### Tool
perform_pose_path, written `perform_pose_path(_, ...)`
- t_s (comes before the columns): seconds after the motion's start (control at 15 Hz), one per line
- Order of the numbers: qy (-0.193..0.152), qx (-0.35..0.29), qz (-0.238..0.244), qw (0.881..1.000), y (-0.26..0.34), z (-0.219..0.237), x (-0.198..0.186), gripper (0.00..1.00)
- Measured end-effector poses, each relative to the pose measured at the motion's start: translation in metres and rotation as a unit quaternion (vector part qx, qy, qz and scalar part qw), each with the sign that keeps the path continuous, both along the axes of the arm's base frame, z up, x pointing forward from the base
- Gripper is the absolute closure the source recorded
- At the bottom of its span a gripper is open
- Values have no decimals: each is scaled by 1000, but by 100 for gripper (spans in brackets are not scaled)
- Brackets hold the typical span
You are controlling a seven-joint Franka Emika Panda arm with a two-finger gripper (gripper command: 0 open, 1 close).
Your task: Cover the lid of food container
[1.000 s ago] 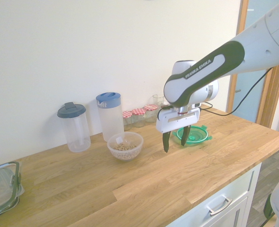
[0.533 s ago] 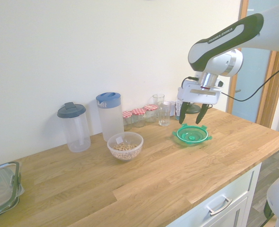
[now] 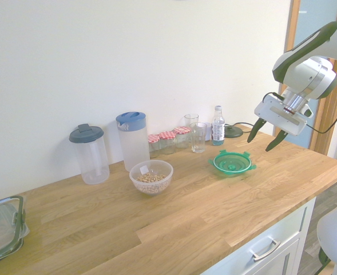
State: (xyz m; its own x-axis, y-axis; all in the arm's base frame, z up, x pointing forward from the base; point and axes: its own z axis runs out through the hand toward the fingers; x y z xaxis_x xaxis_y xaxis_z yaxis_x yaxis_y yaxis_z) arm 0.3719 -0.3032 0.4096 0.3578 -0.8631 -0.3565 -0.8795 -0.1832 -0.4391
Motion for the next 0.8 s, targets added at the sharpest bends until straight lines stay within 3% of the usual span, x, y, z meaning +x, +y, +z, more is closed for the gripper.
perform_pose_path(0.47,-42,47,43,997,-25,-51,31,0)
perform_pose_path(0.8,-38,70,62,995,-8,-84,64,0)
